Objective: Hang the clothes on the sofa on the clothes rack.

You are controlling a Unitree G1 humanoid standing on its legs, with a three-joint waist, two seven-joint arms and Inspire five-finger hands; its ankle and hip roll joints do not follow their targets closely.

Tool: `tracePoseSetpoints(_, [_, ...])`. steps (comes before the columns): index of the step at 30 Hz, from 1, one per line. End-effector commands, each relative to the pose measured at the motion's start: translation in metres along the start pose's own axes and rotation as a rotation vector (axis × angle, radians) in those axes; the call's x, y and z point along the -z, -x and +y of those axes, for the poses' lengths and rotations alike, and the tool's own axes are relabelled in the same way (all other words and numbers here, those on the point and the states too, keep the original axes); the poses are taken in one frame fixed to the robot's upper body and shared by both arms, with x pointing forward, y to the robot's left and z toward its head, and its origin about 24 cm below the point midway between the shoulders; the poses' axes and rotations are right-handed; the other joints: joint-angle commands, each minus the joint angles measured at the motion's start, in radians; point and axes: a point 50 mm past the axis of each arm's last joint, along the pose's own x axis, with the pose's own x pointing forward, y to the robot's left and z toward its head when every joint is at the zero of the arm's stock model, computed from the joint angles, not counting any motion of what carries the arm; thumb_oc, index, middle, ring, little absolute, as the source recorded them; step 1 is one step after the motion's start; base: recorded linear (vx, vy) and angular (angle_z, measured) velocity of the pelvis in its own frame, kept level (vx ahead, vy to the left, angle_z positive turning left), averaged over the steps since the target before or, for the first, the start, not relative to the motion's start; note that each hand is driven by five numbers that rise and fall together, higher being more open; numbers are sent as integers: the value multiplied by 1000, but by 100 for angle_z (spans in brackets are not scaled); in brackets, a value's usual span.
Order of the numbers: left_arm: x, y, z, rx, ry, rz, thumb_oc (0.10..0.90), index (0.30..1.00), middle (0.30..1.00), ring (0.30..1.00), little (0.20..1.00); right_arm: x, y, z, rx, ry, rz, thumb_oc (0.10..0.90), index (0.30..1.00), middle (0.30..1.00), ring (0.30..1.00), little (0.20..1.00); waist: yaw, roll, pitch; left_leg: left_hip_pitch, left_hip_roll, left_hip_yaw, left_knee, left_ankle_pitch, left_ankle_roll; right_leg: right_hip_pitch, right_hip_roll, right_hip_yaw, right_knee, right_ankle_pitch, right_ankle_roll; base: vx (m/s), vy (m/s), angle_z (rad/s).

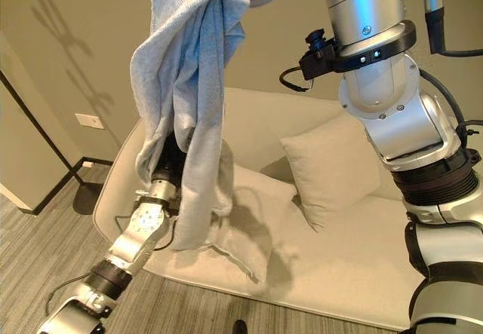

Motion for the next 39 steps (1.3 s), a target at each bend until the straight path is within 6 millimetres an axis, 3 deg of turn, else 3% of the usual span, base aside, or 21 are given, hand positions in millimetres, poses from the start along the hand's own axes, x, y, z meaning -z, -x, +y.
tracePoseSetpoints(1, [-69,-8,21,-12,-134,-375,400,300,300,300,300,8,-14,-49,196,5,31,400,300,300,300,300,58,-49,-66,12,21,-15,4,-35,-28,66,-55,-8,11,-105,75,14,-21,5])
tracePoseSetpoints(8, [-67,1,36,-43,-160,-362,400,300,300,300,300,12,-7,-47,185,-34,60,400,300,300,300,300,68,-51,-63,18,27,-13,4,-35,-33,67,-48,-6,11,-109,72,11,-25,3])
tracePoseSetpoints(10, [-68,14,50,-72,-170,-367,400,300,300,300,300,7,-4,-46,186,-82,42,400,300,300,300,300,86,-48,-42,-18,28,-21,101,-41,-32,72,-49,0,11,-119,68,17,-31,-5])
tracePoseSetpoints(13, [-76,25,66,-111,-173,-393,400,300,300,300,300,0,5,-55,228,-95,10,400,300,300,300,300,110,-57,16,-155,15,-42,278,-18,-54,69,-73,-23,11,-119,60,-108,-8,0])
tracePoseSetpoints(15, [-76,33,76,-161,-164,-393,400,300,300,300,300,-1,15,-56,247,-105,16,400,300,300,300,300,115,-50,36,-202,33,-12,324,-10,-61,72,-92,-59,11,-127,63,-42,73,31])
tracePoseSetpoints(18, [-72,49,89,-242,-94,-367,400,300,300,300,300,5,55,-50,240,-127,110,400,300,300,300,300,96,-37,47,-228,106,80,289,-1,-57,69,-131,-119,11,-126,82,-34,223,80])
tracePoseSetpoints(19, [-68,61,99,-320,-37,-353,400,300,300,300,300,13,88,-40,227,-154,227,400,300,300,300,300,87,-23,54,-220,155,121,213,19,-61,65,-160,-145,11,-123,101,-11,276,87])
tracePoseSetpoints(20, [-67,63,98,-315,-38,-347,400,300,300,300,300,12,91,-40,226,-156,234,400,300,300,300,300,88,-26,48,-214,155,121,201,25,-62,66,-159,-146,11,-123,101,24,325,79])
tracePoseSetpoints(22, [-60,72,108,-390,-15,-315,400,300,300,300,300,19,129,-27,214,-206,386,400,300,300,300,300,86,-17,53,-220,216,110,128,92,-78,66,-193,-154,11,-121,120,57,371,48])
tracePoseSetpoints(23, [-55,80,113,-427,-20,-282,400,300,300,300,300,20,164,-16,210,-268,528,400,300,300,300,300,81,-21,51,-226,292,115,63,182,-105,68,-228,-178,13,-119,136,74,527,37])
tracePoseSetpoints(25, [-46,83,114,-448,6,-236,400,300,300,300,300,20,197,0,189,-341,682,400,300,300,300,300,76,-17,59,-240,364,144,41,251,-130,85,-268,-201,18,-118,159,87,532,35])
tracePoseSetpoints(26, [-41,85,111,-441,30,-207,400,300,300,300,300,18,209,8,182,-384,740,400,300,300,300,300,80,-9,56,-246,375,141,32,278,-142,99,-283,-204,18,-116,167,124,524,40])
tracePoseSetpoints(29, [-18,84,86,-322,208,-81,400,300,300,300,300,10,242,31,86,-439,906,400,300,300,300,300,81,5,37,-280,355,119,100,202,-154,134,-353,-221,32,-91,194,141,573,26])
tracePoseSetpoints(30, [-12,78,65,-190,297,-28,400,300,300,300,300,7,253,42,72,-479,973,400,300,300,300,300,78,-14,37,-344,303,106,213,125,-138,147,-419,-232,52,-39,207,94,558,25])
tracePoseSetpoints(31, [-12,77,65,-189,297,-29,400,300,300,300,300,7,253,42,73,-479,973,400,300,300,300,300,77,-17,36,-352,298,105,218,124,-134,143,-424,-232,51,-35,208,70,505,30])
tracePoseSetpoints(33, [-12,72,54,-71,273,-2,400,300,300,300,300,7,263,62,39,-548,1037,400,300,300,300,300,83,-49,43,-375,228,116,260,58,-83,108,-501,-240,130,64,215,43,421,63])
tracePoseSetpoints(35, [-19,70,57,-27,191,-24,400,300,300,300,300,6,259,75,16,-593,1035,400,300,300,300,300,88,-63,60,-367,172,131,257,27,-30,59,-551,-237,221,149,202,48,488,52])
tracePoseSetpoints(36, [-20,70,61,-25,140,-23,400,300,300,300,300,7,258,83,-15,-600,1035,400,300,300,300,300,97,-53,67,-343,152,131,241,2,-18,45,-567,-262,274,173,212,62,494,31])
tracePoseSetpoints(37, [-23,70,64,-34,121,-39,400,300,300,300,300,7,254,88,-34,-604,1021,400,300,300,300,300,103,-50,74,-327,127,143,228,-7,7,37,-580,-285,326,161,206,61,351,9])
tracePoseSetpoints(38, [-24,70,64,-36,120,-40,400,300,300,300,300,8,254,88,-35,-604,1019,400,300,300,300,300,100,-53,77,-324,123,143,225,-7,9,35,-585,-283,334,156,207,144,514,7])
tracePoseSetpoints(39, [-20,72,66,-55,107,-17,400,300,300,300,300,3,257,93,-26,-629,1031,400,300,300,300,300,90,-55,80,-270,58,132,158,-7,41,2,-517,-245,409,71,163,210,519,16])
